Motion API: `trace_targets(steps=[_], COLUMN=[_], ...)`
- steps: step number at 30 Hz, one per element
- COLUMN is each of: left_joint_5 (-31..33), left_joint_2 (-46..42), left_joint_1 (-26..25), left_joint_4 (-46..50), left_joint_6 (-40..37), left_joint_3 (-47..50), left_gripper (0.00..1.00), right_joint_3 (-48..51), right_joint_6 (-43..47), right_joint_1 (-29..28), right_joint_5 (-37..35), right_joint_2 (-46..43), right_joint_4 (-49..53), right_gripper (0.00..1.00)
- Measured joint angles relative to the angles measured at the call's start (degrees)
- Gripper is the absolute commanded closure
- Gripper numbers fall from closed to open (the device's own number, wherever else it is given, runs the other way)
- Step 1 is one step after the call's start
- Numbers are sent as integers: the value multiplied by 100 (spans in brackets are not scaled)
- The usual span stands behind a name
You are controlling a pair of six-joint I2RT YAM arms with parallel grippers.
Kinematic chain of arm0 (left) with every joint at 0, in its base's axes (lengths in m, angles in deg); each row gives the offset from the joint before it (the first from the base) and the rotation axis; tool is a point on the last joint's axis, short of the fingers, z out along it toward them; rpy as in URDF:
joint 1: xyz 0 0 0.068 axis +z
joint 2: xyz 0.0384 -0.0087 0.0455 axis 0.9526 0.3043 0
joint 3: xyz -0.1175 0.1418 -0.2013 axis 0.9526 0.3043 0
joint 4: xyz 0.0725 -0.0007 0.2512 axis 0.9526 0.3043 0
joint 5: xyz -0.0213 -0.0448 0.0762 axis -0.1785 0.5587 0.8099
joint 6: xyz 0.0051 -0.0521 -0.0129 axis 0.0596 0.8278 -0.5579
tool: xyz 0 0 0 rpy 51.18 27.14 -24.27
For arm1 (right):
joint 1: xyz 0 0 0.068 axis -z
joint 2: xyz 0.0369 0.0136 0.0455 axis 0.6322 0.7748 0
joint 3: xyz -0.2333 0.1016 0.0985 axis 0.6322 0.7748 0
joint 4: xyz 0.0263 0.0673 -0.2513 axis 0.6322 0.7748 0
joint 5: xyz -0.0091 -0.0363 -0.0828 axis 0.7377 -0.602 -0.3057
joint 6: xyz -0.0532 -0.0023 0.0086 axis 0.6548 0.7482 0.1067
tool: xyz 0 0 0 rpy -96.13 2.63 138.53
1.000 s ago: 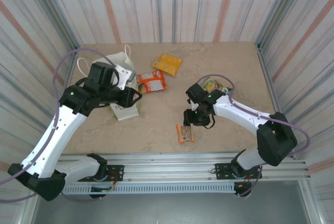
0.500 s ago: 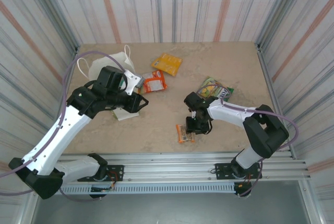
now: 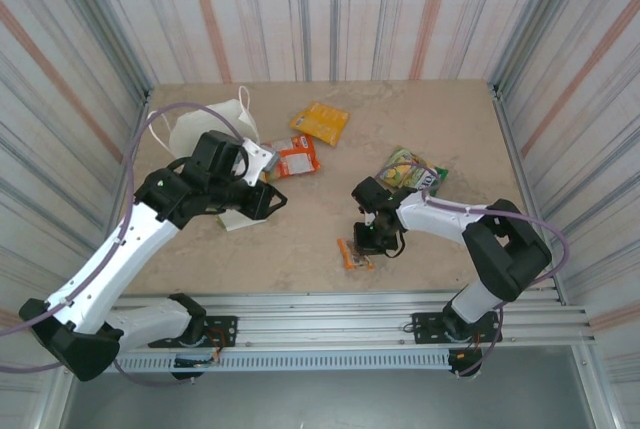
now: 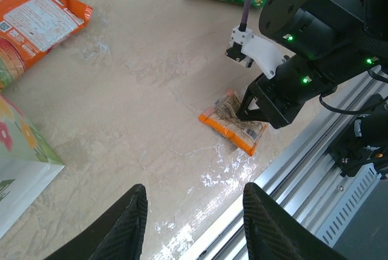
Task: Place the snacks into the paper bag
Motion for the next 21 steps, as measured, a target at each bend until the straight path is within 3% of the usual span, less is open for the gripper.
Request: trace_targets(steps=[8,21], left_joint_5=[-243,-1119], left_joint_2=[0,107], left_joint_1=[0,-70], left_joint_4=[-492,-2177], left_joint_6=[192,1104], left_joint_3=[319,1252], left_gripper=[54,50], right_joint_3=[205,555], right_joint_6=[85,315], right_joint_1=[37,743], right_joint_5=[116,778], right_joint_2=[-435,-2422], right_joint_4=[-302,-1384], right_gripper=[100,100])
